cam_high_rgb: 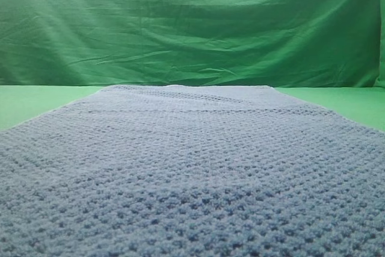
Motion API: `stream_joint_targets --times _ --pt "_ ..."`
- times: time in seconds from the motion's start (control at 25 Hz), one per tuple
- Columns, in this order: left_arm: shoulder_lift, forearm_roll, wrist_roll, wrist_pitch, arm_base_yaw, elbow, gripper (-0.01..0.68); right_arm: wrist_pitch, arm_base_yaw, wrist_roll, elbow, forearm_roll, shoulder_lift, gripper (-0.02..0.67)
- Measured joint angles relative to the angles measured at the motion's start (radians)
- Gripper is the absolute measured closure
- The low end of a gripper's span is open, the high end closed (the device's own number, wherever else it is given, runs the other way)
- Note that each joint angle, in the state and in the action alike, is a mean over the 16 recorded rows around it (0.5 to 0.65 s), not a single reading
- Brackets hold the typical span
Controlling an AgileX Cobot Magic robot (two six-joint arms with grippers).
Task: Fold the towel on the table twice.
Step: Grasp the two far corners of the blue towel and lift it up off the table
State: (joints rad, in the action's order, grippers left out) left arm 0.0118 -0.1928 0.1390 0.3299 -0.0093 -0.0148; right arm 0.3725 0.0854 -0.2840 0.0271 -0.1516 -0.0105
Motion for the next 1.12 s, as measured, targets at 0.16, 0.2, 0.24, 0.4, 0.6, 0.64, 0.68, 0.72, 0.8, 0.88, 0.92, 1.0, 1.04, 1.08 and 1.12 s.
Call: stream_joint_targets --times 0.16,0.2,0.24,0.4,0.6,0.64,0.68,0.72,0.8,0.88,0.92,1.0,1.04,1.08,1.12 --pt "0.0 -0.046 0.0 -0.022 0.0 0.0 0.673 -0.001 0.0 0.0 0.0 -0.001 0.0 0.649" --pt "0.0 -0.06 0.0 -0.029 0.0 0.0 0.673 -0.003 0.0 0.0 0.0 -0.002 0.0 0.649" --pt "0.0 -0.075 0.0 -0.038 0.0 -0.001 0.673 -0.006 0.0 0.0 0.0 -0.004 0.0 0.649" --pt "0.0 -0.154 0.0 -0.086 0.0 -0.001 0.673 -0.031 0.0 0.0 0.0 -0.02 0.0 0.649" --pt "0.0 -0.271 0.001 -0.163 0.0 -0.001 0.673 -0.098 0.0 0.001 0.0 -0.088 0.0 0.649" --pt "0.0 -0.291 0.002 -0.174 0.0 0.0 0.673 -0.117 0.0 0.002 0.0 -0.107 0.0 0.649" --pt "0.0 -0.309 0.005 -0.183 0.0 0.003 0.673 -0.136 0.0 0.002 0.0 -0.126 0.0 0.649" --pt "0.0 -0.324 0.009 -0.19 0.0 0.008 0.673 -0.154 0.0 0.002 -0.002 -0.145 0.0 0.649" --pt "0.0 -0.352 0.021 -0.197 0.0 0.025 0.673 -0.184 0.0 0.0 -0.011 -0.183 0.0 0.649" --pt "0.0 -0.378 0.039 -0.194 0.0 0.051 0.673 -0.203 0.0 -0.008 -0.028 -0.219 0.001 0.649" --pt "-0.002 -0.388 0.05 -0.189 0.0 0.068 0.673 -0.208 0.0 -0.014 -0.04 -0.237 0.003 0.649" --pt "-0.01 -0.402 0.079 -0.17 0.0 0.107 0.673 -0.21 0.0 -0.028 -0.072 -0.268 0.012 0.649" --pt "-0.017 -0.405 0.095 -0.156 0.0 0.129 0.673 -0.207 0.0 -0.036 -0.09 -0.281 0.02 0.649" --pt "-0.026 -0.405 0.111 -0.139 0.0 0.153 0.673 -0.201 0.0 -0.044 -0.11 -0.292 0.031 0.649" --pt "-0.037 -0.404 0.128 -0.122 0.0 0.178 0.673 -0.192 0.0 -0.053 -0.131 -0.299 0.044 0.649"
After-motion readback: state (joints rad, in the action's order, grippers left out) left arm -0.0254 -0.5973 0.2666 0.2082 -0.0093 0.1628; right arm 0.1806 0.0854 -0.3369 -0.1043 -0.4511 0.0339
